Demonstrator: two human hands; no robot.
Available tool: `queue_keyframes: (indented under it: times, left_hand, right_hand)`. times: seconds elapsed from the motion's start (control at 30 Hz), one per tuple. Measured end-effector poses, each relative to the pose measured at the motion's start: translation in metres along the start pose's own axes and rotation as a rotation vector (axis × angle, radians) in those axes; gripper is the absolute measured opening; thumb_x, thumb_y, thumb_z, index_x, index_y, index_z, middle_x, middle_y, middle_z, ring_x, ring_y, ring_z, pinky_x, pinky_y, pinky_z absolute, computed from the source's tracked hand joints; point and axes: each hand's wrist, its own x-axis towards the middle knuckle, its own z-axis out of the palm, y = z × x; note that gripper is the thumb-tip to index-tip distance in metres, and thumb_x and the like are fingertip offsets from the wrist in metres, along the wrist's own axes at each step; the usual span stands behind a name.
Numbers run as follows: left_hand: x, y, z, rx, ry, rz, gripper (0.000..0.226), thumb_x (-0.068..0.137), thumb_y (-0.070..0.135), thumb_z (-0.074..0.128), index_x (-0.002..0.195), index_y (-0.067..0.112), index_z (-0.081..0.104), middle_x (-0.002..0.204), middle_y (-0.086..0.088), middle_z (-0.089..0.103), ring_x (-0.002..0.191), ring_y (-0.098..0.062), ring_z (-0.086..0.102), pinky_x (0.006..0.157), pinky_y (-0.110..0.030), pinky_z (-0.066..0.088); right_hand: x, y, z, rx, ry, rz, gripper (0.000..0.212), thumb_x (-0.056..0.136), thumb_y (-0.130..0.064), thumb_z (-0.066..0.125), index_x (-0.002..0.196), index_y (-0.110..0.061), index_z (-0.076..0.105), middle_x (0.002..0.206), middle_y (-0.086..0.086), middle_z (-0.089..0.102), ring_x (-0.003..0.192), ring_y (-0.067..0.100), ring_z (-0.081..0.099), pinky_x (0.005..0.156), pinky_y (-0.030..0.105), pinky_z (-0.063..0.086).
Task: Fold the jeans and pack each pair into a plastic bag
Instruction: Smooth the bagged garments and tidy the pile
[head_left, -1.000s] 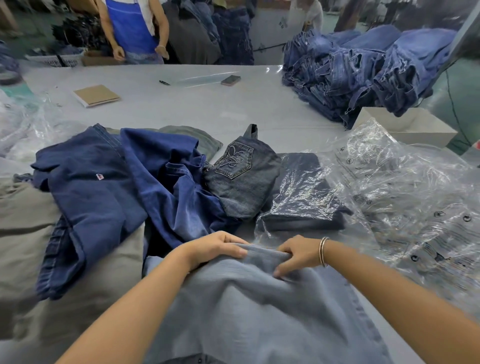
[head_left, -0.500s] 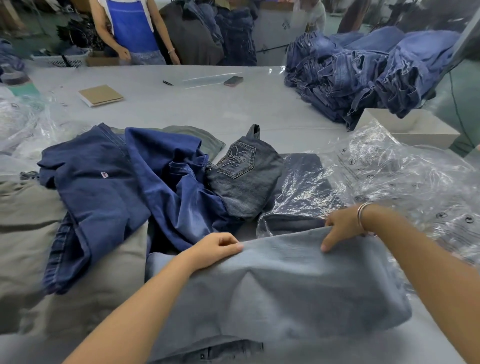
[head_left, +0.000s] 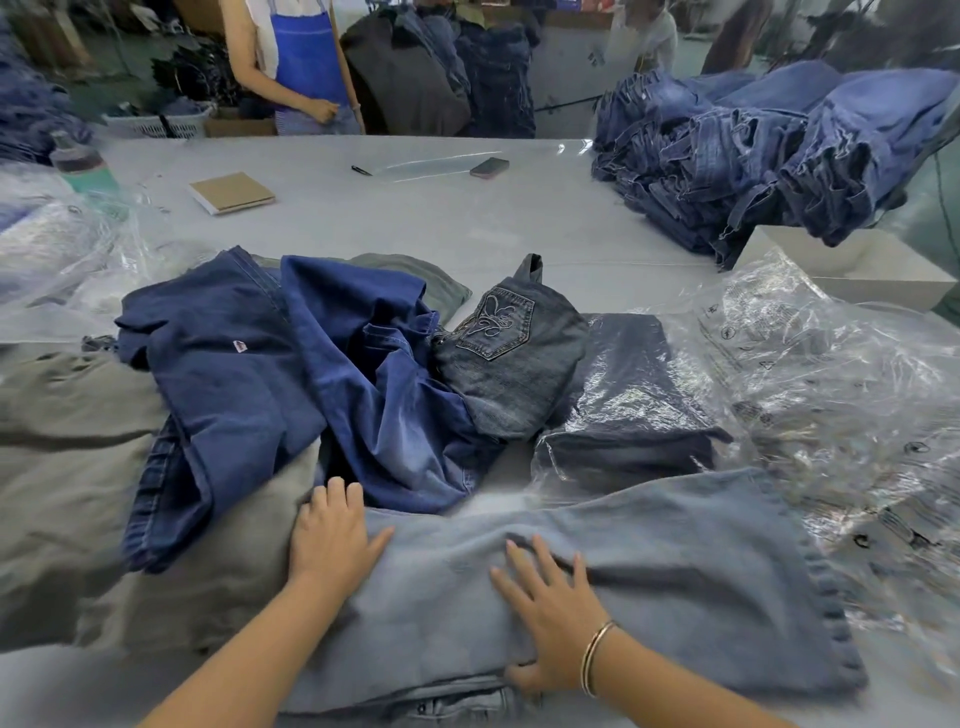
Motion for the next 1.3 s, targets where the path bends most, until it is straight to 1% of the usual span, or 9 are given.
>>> queue_keyframes:
  times: [0.1,0.27,0.43,0.57,0.67,0.87,1.07,1.2,1.3]
  left_hand:
    - [0.008,0.005,-0.008,0.106,-0.123,-0.121,0.058,0.080,0.065,0.057,0.109,0.016,0.046,0.115,-0.007,0.046,0.104,-0.025,0.049,0.081,-0.032,0.047]
    - [0.013,0.023,-0.007,0.029,-0.360,-0.103,0.036,0.095,0.030,0.042,0.126,0.013,0.034,0.132,-0.009,0.039,0.121,-0.033,0.044,0.097,-0.037,0.041]
    - [-0.003,-0.005,0.001,-0.505,-0.246,-0.302,0.073,0.086,0.025,0.066,0.145,0.005,0.027,0.149,-0.014,0.025,0.132,-0.033,0.038,0.107,-0.040,0.035]
    - [-0.016,0.000,0.006,-0.788,-0.168,-0.376,0.082,0.086,0.010,0.065,0.149,-0.003,0.015,0.157,-0.018,0.015,0.145,-0.028,0.018,0.116,-0.032,0.017]
    - [-0.035,0.008,0.010,-0.911,-0.206,-0.533,0.082,0.089,0.010,0.061,0.151,0.000,0.008,0.159,-0.018,0.008,0.146,-0.030,0.012,0.117,-0.033,0.012]
    - [-0.062,-0.002,0.018,-0.937,-0.357,-0.719,0.072,0.100,0.040,0.038,0.153,0.009,0.001,0.161,-0.012,0.002,0.148,-0.029,0.006,0.118,-0.038,0.008]
    - [-0.061,-0.011,0.009,-1.010,-0.422,-0.855,0.083,0.085,0.052,0.063,0.141,-0.003,0.038,0.145,-0.019,0.042,0.131,-0.034,0.042,0.106,-0.036,0.034]
    - [-0.062,-0.016,-0.019,-1.379,-0.671,-0.900,0.078,0.064,0.049,0.082,0.120,-0.001,0.060,0.113,-0.017,0.067,0.096,-0.028,0.064,0.078,-0.034,0.048]
    - [-0.055,-0.013,-0.047,-1.585,-0.714,-0.816,0.055,0.071,0.031,0.079,0.115,0.002,0.064,0.097,-0.020,0.072,0.093,-0.034,0.068,0.081,-0.041,0.054]
  right_hand:
    - [-0.005,-0.003,0.001,-0.091,0.162,-0.057,0.090,0.039,-0.081,0.060,0.117,-0.037,0.066,0.126,0.004,0.063,0.108,0.033,0.064,0.067,0.057,0.055]
    - [-0.001,-0.010,0.016,-0.089,0.252,-0.178,0.051,0.045,-0.054,0.080,0.090,-0.030,0.076,0.110,-0.009,0.071,0.096,0.020,0.070,0.057,0.032,0.059]
    - [-0.005,-0.012,0.011,0.003,0.398,-0.246,0.037,0.048,-0.048,0.082,0.075,-0.024,0.076,0.096,-0.016,0.073,0.090,0.002,0.068,0.068,0.020,0.056]
    - [-0.024,-0.012,0.009,0.000,0.287,-0.259,0.035,0.069,-0.061,0.058,0.081,-0.030,0.070,0.115,-0.020,0.066,0.110,0.000,0.060,0.088,0.039,0.052]
    - [-0.019,-0.015,0.011,0.296,0.016,-0.163,0.054,0.087,-0.062,0.040,0.123,-0.024,0.053,0.154,-0.007,0.029,0.145,0.011,0.018,0.110,0.062,0.012]
    - [-0.006,-0.012,0.032,0.360,-0.075,0.068,0.068,0.091,-0.060,0.035,0.148,-0.045,0.000,0.154,-0.014,-0.026,0.145,0.009,-0.016,0.106,0.071,0.004]
    - [-0.004,0.014,0.028,0.602,-0.126,0.369,0.077,0.090,-0.056,0.046,0.150,-0.039,0.001,0.160,-0.003,-0.010,0.147,0.018,0.005,0.114,0.056,0.014]
    - [0.002,0.010,0.010,0.498,-0.054,0.334,0.069,0.092,-0.054,0.044,0.150,-0.033,0.014,0.160,-0.003,-0.004,0.147,0.017,0.003,0.115,0.057,0.006]
    - [0.008,-0.010,-0.007,0.560,-0.021,0.259,0.063,0.092,-0.060,0.038,0.148,-0.038,0.020,0.160,-0.005,0.001,0.146,0.014,0.006,0.112,0.059,-0.002]
